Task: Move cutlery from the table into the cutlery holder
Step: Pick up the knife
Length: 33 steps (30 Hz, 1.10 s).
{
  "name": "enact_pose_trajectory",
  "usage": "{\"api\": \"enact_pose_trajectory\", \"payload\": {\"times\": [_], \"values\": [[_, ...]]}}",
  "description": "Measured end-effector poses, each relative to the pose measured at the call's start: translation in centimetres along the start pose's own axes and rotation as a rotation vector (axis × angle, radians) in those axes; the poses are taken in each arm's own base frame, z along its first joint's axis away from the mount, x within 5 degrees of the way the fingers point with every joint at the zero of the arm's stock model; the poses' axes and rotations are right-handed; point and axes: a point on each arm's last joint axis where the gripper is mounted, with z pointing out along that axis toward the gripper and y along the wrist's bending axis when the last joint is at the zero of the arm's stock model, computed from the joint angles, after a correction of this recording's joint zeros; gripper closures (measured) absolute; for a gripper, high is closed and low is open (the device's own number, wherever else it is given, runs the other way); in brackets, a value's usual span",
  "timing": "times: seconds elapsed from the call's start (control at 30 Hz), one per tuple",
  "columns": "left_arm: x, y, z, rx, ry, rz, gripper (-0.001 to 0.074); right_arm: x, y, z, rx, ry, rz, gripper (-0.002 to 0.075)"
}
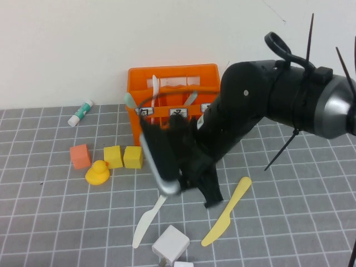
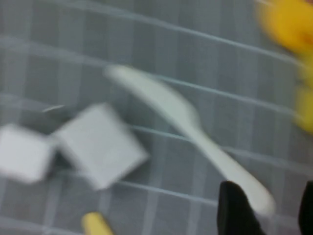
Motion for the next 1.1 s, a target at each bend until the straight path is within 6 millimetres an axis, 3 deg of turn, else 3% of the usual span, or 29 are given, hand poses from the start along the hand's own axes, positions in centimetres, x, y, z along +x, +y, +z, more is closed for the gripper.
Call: {"api": "enact_pose_trajectory", "payload": {"times": [0.17, 0.33, 0.47, 0.6, 0.8, 1.1], "values": [[0.0, 0.0, 0.0, 0.000, 0.000, 0.000, 0.0736, -1.1, 0.8, 0.1, -0.062, -0.052, -0.277, 0.0446], [0.0, 0.0, 0.0, 0.000, 0.000, 0.000, 0.0736, -0.2, 0.7, 1.2, -0.108, 0.026, -0.496, 0.0446], [0.0, 0.0, 0.0, 0.000, 0.000, 0.000, 0.0736, 0.6, 0.5, 3.0, -0.254, 0.064, -0.610, 0.0447], [0.0, 0.0, 0.0, 0.000, 0.000, -0.005, 0.0736, 0.6, -0.7, 4.2, -0.335, 0.103, -0.661, 0.0447], [0.0, 0.0, 0.0, 0.000, 0.000, 0.000, 0.0736, 0.4, -3.7, 6.5, -0.287, 0.140, -0.684, 0.0448], [0.0, 0.0, 0.0, 0.000, 0.000, 0.003, 0.0736, 0.9, -4.6, 9.9, -0.299, 0.151, -0.688, 0.0454]]}}
